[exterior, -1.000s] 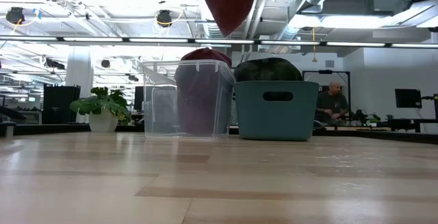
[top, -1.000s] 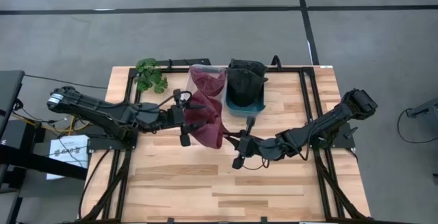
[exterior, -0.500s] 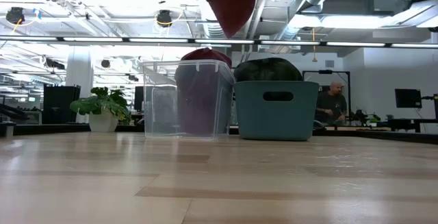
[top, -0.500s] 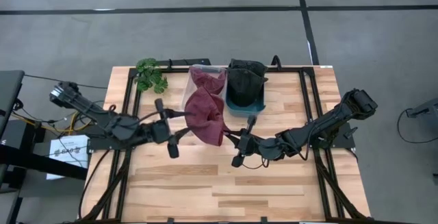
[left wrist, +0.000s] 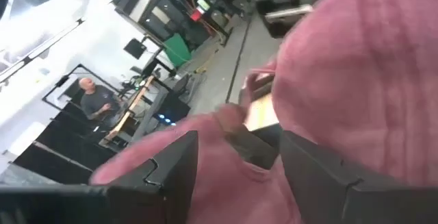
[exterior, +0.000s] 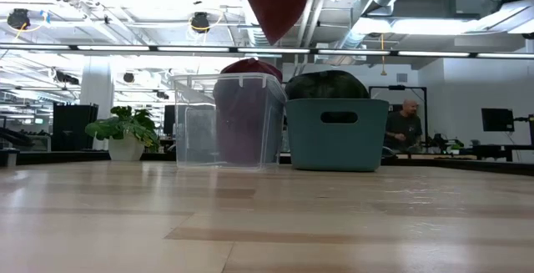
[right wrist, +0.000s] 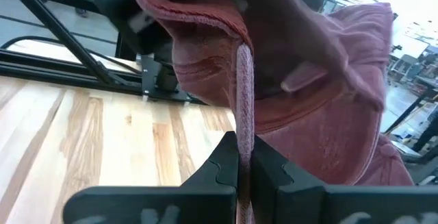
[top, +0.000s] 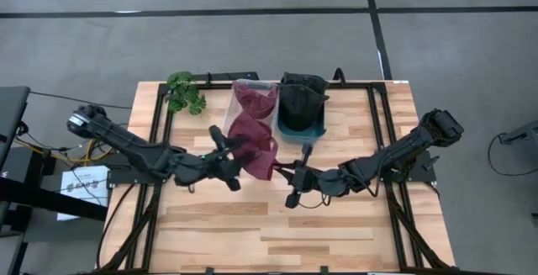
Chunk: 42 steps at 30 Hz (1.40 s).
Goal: Pick & Place hat
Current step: Put the red cap into the transparent bin
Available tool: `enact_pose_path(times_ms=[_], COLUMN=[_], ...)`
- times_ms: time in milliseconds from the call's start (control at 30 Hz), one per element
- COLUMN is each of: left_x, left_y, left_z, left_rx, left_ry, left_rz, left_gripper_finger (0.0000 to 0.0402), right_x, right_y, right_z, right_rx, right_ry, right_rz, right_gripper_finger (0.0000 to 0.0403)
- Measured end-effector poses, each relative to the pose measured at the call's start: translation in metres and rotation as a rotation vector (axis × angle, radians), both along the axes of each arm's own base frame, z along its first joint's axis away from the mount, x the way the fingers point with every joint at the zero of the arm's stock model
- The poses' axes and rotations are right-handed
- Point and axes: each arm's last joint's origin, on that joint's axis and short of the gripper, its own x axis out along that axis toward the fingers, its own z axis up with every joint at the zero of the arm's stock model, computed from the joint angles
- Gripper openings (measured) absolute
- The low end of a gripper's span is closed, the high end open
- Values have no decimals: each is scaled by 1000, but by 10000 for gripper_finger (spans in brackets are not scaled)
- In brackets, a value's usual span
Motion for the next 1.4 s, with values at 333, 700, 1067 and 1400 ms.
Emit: enact_pose_path(times_ms=[333,700,1067,1400], left_x=[9,12,43,79], left_y=[0,6,44,53], left_z=[15,54,37,6], left_rx=[-42,12,6,-81], left_ry=[-30,-95,-56,-38], left_rz=[-115,-171,-38,-92], left_gripper_finger=[205,205,205,205], right_x=[2,-3,-6,-6], right_y=[-4,11,23,23], right_z=[-9,-7,1,0], right_rx=[62,77,76,64], right_ry=[89,65,3,9], right_rz=[120,185,281,293], right_gripper_finger=[1,1,1,1])
